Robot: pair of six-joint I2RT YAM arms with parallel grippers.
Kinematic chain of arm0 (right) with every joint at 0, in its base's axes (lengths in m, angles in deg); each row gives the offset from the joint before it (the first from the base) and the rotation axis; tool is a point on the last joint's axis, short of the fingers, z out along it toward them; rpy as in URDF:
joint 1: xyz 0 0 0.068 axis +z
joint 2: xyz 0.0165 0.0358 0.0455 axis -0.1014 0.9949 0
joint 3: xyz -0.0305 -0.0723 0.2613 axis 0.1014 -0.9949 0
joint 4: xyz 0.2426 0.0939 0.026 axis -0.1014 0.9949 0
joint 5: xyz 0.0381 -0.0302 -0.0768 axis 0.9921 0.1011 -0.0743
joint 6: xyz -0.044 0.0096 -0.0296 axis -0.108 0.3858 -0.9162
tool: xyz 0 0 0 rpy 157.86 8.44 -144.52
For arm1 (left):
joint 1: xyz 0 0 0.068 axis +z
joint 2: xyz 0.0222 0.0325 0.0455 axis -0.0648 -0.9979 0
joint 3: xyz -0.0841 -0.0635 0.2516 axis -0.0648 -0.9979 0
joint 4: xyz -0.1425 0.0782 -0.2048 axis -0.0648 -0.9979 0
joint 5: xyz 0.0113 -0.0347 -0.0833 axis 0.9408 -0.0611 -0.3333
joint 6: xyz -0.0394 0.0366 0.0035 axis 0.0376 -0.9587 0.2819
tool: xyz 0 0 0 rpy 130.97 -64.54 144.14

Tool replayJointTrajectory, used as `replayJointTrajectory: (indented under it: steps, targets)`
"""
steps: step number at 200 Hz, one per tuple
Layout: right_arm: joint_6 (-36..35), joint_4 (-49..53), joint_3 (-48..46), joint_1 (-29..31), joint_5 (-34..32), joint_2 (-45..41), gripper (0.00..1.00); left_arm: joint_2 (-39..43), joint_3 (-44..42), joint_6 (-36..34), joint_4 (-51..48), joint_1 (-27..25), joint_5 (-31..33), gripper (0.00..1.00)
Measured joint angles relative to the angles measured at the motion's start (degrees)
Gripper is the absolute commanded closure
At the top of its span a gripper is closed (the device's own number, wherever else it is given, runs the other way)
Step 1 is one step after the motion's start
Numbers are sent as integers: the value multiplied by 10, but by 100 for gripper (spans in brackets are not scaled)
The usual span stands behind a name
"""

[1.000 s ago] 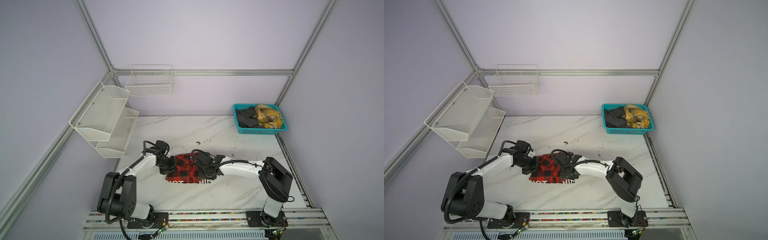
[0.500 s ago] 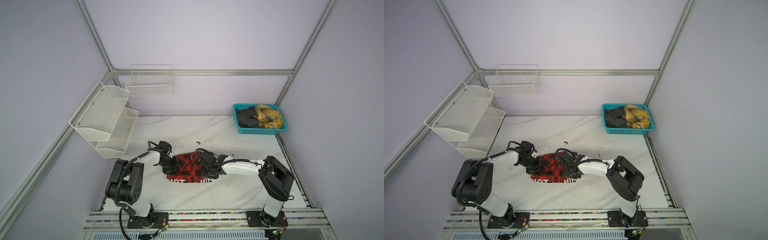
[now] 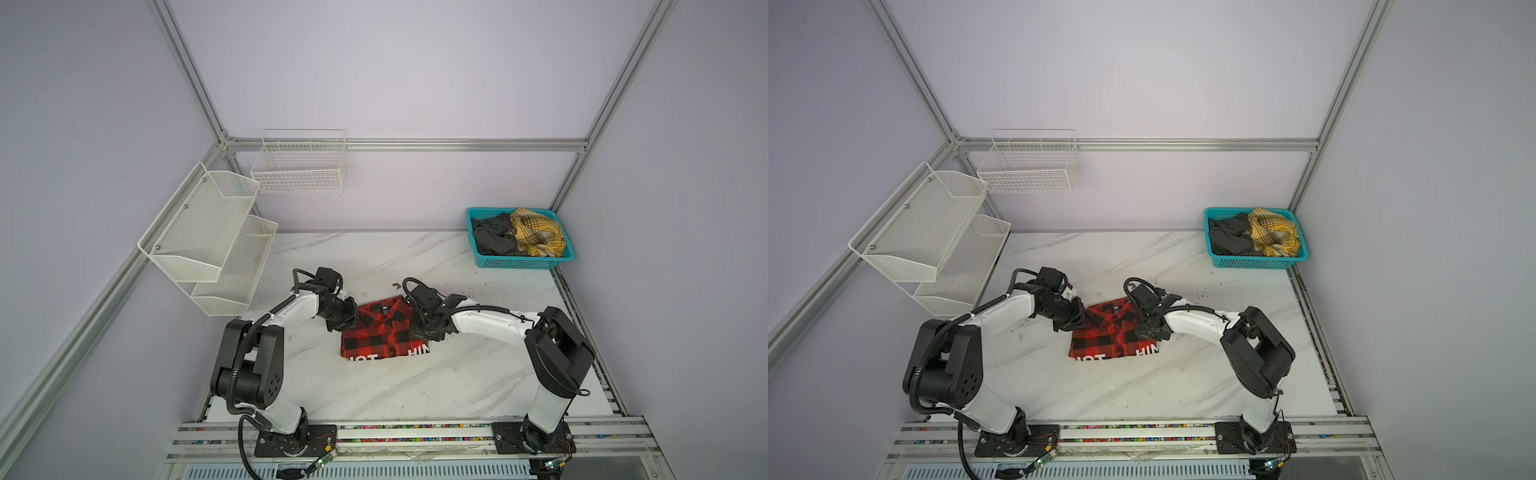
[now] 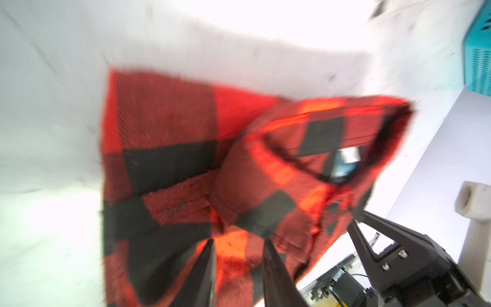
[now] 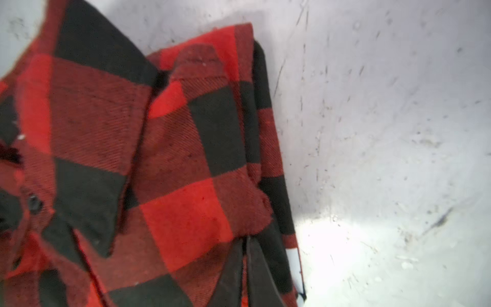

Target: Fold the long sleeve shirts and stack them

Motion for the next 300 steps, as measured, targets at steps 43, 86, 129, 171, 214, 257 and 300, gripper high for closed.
replayJointTrajectory:
  steps: [43, 86, 129, 171, 214, 257, 300]
  targets:
    - [-13, 22, 35, -8, -8, -56, 79, 132, 28, -9, -56, 34, 60, 45]
    - [-35, 23, 61, -24, -7, -56, 78, 235, -21, -7, -68, 96, 88, 38]
    - [-40, 6, 51, -24, 12, -50, 76, 206, -68, -5, -101, 125, 35, 31]
    - [-61, -14, 72, -24, 50, -2, 75, 214, -94, 16, -125, 126, 30, 16]
    - [-112, -14, 108, -24, 81, 37, 75, 251, -140, 63, -123, 126, 25, 13]
    - [-135, -19, 113, -24, 106, 38, 74, 286, -170, 93, -124, 126, 25, 11]
    - [-142, -19, 107, -24, 124, 38, 73, 297, -228, 133, -98, 126, 16, 10]
